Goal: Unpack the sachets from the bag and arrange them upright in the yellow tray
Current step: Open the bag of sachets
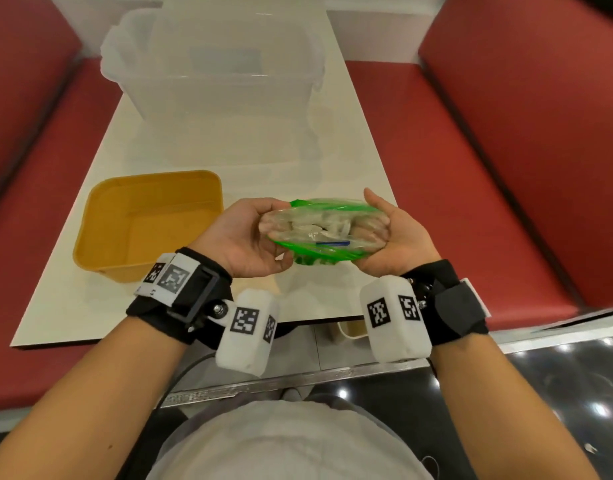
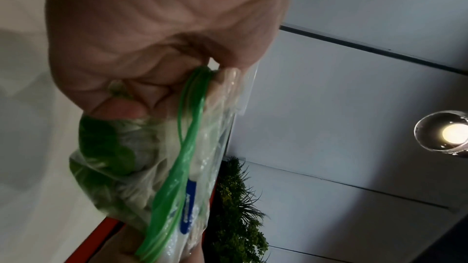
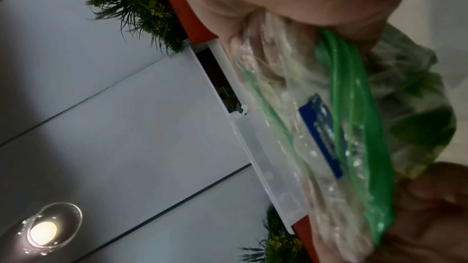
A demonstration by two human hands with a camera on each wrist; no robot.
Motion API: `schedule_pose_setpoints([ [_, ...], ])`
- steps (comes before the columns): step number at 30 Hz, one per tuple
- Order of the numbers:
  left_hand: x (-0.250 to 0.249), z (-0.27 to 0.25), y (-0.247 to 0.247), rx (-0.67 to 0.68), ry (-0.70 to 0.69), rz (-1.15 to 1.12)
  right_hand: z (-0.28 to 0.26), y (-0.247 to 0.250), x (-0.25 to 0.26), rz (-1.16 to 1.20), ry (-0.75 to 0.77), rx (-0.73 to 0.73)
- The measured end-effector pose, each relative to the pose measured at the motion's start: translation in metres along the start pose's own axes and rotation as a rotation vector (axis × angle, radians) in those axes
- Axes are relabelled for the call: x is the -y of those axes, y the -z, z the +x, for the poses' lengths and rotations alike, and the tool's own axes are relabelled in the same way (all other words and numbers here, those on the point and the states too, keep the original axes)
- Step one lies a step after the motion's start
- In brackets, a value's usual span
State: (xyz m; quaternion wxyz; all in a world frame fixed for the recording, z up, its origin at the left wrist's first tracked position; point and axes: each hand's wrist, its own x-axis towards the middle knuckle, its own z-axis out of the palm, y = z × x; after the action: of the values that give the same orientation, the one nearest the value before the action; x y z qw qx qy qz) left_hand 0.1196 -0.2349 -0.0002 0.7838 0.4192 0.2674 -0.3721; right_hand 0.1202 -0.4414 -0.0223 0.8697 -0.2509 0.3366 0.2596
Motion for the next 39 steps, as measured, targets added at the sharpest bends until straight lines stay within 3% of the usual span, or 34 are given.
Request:
schedule_pose_setpoints([
  [3, -0.002, 0.002, 0.008, -0.005, -0.034, 0.045, -0.007, -0.003, -0.004, -0.097, 0.059, 0.074],
  [7, 0.006, 0.002, 0.01, -0.104, -0.244, 0.196, -0.009, -0.001, -0.01, -0.246, 0.161, 0.16],
  [10, 0.018, 0.005, 0.005, -0.227, -0.443, 0.38, -0.007, 0.004, -0.015, -0.369, 0.275, 0.103],
  [13, 0.022, 0.007, 0.005, -0.376, -0.603, 0.617, 0.001, 0.012, -0.015, -0.518, 0.497, -0.028],
  [15, 0.02, 0.01, 0.01, -0.417, -0.61, 0.656, 0.0, 0.014, -0.014, -0.657, 0.64, -0.123],
  [18, 0.016, 0.015, 0.015, -0.319, -0.442, 0.437, -0.001, 0.015, -0.012, -0.799, 0.768, -0.189],
  [20, 0.013, 0.016, 0.014, -0.137, -0.295, 0.142, -0.002, 0.012, -0.012, -0.768, 0.737, -0.194],
  [23, 0.013, 0.014, 0.006, 0.048, -0.2, -0.202, -0.003, 0.004, -0.009, -0.399, 0.465, -0.123],
  [25, 0.016, 0.012, 0.0, 0.14, -0.219, -0.258, -0.006, 0.001, -0.006, -0.214, 0.284, -0.041],
  [28, 0.022, 0.011, -0.008, 0.229, -0.277, -0.234, -0.004, -0.001, -0.003, -0.193, 0.231, 0.038],
  [30, 0.021, 0.014, -0.009, 0.168, -0.36, -0.155, -0.003, -0.001, -0.003, -0.216, 0.285, 0.076],
  [33, 0.017, 0.014, -0.001, -0.074, -0.595, 0.363, -0.001, 0.008, 0.002, -0.403, 0.463, 0.082],
  [35, 0.019, 0.018, 0.009, -0.28, -0.657, 0.651, 0.004, 0.02, 0.005, -0.606, 0.594, 0.009],
  [39, 0.035, 0.034, 0.023, -0.386, -0.607, 0.498, 0.016, 0.035, -0.002, -0.931, 0.797, -0.209],
])
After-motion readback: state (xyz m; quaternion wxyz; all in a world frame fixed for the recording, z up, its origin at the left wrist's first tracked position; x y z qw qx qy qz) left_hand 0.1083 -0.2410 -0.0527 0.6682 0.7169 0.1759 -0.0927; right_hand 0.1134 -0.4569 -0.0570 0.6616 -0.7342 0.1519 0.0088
